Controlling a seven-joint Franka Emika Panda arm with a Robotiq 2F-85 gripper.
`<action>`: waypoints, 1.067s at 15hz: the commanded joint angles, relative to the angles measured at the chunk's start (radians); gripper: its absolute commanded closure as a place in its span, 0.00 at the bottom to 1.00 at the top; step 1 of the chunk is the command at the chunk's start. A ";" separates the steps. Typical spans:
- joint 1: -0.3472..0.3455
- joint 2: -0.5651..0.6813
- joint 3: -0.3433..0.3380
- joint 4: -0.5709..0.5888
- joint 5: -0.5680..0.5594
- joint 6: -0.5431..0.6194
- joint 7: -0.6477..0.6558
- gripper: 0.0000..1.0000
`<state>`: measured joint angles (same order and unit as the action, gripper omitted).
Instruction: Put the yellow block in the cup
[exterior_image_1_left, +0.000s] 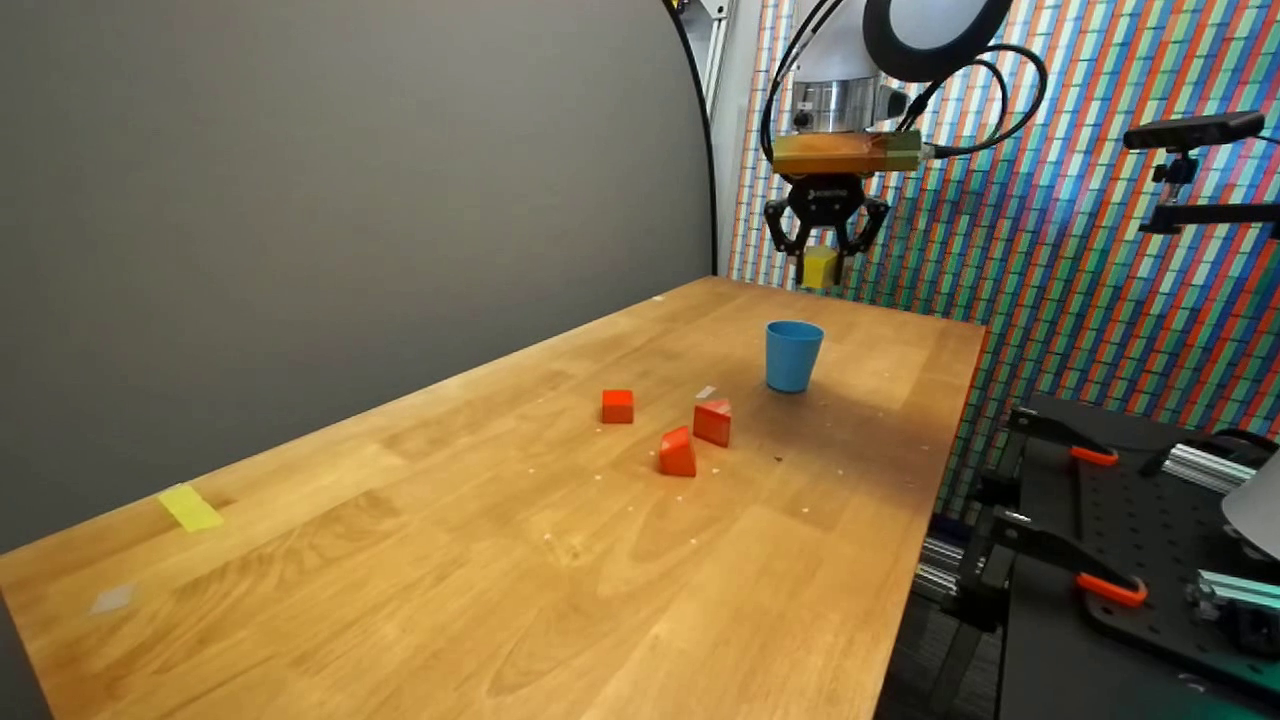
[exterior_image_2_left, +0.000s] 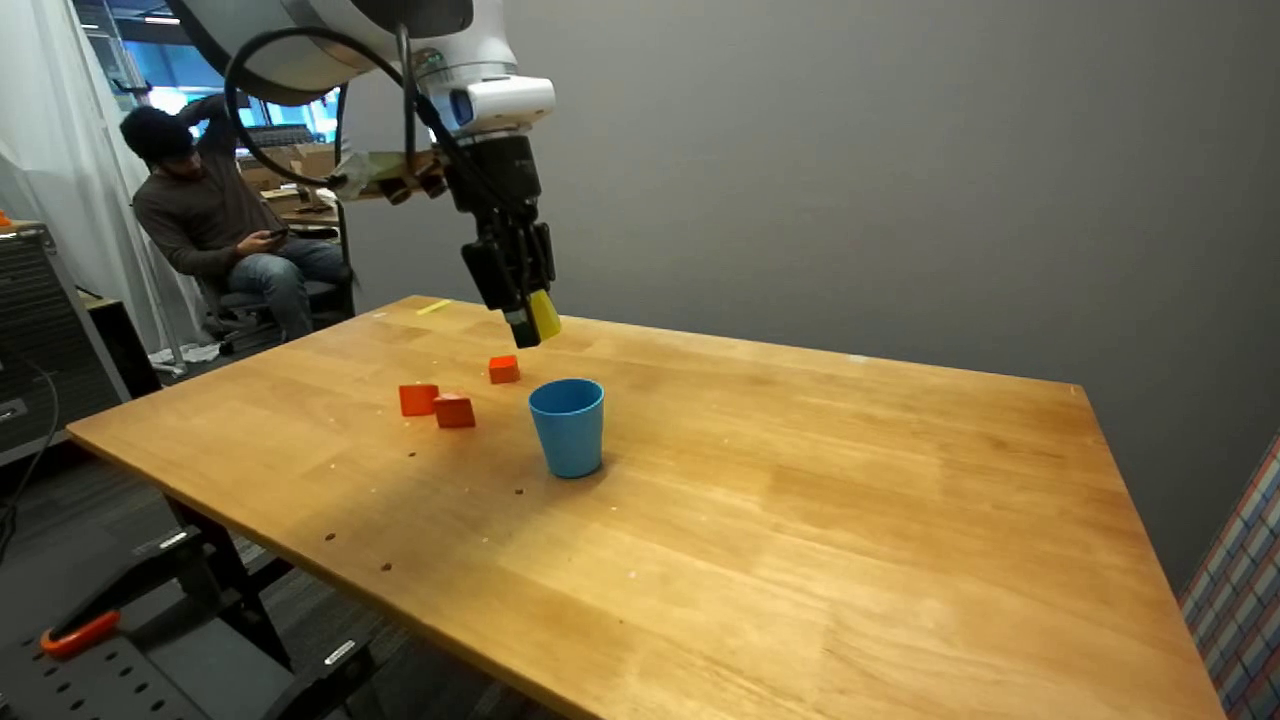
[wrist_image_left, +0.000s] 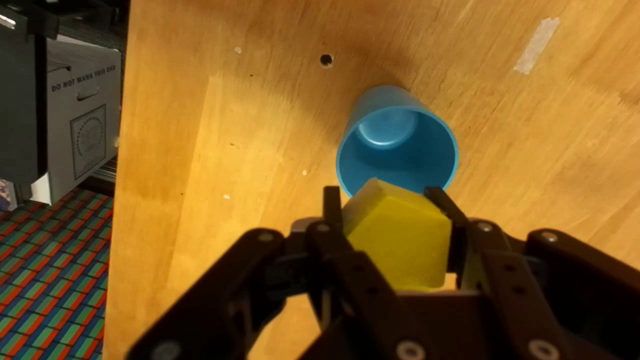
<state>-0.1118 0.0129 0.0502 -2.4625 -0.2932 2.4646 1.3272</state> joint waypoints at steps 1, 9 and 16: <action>0.031 0.072 -0.047 0.061 -0.014 0.026 0.002 0.81; 0.070 0.134 -0.092 0.084 0.008 0.092 -0.038 0.14; 0.133 0.049 -0.018 0.028 0.141 0.110 -0.290 0.00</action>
<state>-0.0218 0.1322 -0.0051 -2.4011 -0.2480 2.5947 1.1772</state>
